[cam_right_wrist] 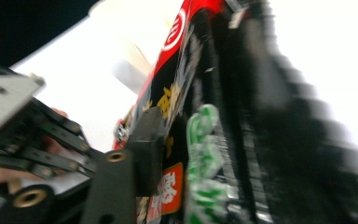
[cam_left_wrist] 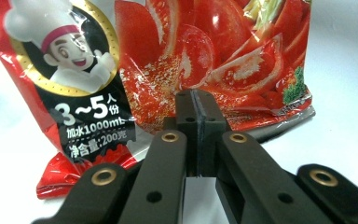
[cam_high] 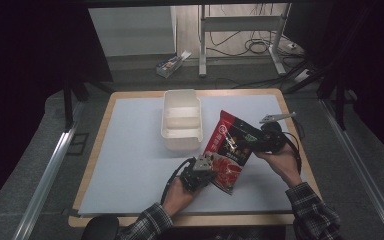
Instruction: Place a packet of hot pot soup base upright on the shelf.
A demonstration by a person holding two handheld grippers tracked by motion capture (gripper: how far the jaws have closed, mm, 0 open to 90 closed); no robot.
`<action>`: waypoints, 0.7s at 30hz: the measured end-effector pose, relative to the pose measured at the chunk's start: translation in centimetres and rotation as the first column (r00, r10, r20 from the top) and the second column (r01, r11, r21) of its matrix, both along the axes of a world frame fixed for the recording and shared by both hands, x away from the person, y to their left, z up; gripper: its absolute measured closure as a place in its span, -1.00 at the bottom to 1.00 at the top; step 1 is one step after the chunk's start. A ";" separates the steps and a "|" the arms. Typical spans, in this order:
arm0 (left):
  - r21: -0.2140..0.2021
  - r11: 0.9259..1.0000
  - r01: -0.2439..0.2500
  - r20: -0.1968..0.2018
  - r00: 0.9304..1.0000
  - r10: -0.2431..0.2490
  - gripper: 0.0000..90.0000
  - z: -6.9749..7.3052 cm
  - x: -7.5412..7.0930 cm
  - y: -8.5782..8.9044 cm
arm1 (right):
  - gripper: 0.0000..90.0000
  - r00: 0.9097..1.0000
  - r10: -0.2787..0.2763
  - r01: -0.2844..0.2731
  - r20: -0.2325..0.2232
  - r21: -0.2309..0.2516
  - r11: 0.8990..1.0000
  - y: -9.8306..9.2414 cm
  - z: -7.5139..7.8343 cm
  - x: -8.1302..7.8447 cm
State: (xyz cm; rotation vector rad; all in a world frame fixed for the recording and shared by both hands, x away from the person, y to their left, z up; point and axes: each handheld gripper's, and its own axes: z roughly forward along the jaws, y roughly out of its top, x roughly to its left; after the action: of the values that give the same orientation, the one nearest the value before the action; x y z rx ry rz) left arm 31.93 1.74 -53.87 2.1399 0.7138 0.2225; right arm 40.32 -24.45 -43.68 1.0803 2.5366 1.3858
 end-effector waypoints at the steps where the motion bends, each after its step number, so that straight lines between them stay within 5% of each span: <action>1: -0.010 1.000 0.002 -0.016 1.000 -0.002 1.00 0.1 0.1 0.1 | 0.42 1.000 0.002 -0.001 -0.009 0.025 1.000 -0.1 0.1 0.0; 2: -0.022 1.000 0.007 -0.035 0.999 -0.008 1.00 0.1 0.3 0.3 | 0.52 1.000 0.016 -0.015 -0.017 0.083 0.996 -0.4 0.2 0.0; 5: -0.032 0.999 0.024 -0.037 0.999 -0.026 1.00 0.6 0.3 0.7 | 0.54 1.000 0.021 -0.019 -0.011 0.109 0.994 -0.5 0.3 0.0; 11: -0.056 0.998 0.041 -0.006 0.999 -0.041 0.63 1.8 -0.4 0.9 | 0.54 1.000 0.018 -0.018 0.005 0.103 0.995 -0.3 0.9 -0.3; 16: -0.109 0.992 0.058 -0.032 0.998 -0.062 0.24 2.6 -0.8 1.8 | 0.54 0.999 0.031 -0.032 0.009 0.099 0.995 0.1 1.9 -0.6; 21: -0.098 0.994 0.047 -0.039 0.998 -0.051 -0.06 2.8 -1.0 2.7 | 0.53 0.998 0.034 -0.037 0.044 0.073 0.997 0.6 3.0 -0.7</action>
State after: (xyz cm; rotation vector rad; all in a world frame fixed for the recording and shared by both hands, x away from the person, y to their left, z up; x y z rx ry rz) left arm 30.95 4.48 -51.09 2.0721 0.6816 0.1150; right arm 39.67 -23.88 -40.67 1.0101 2.5052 1.5062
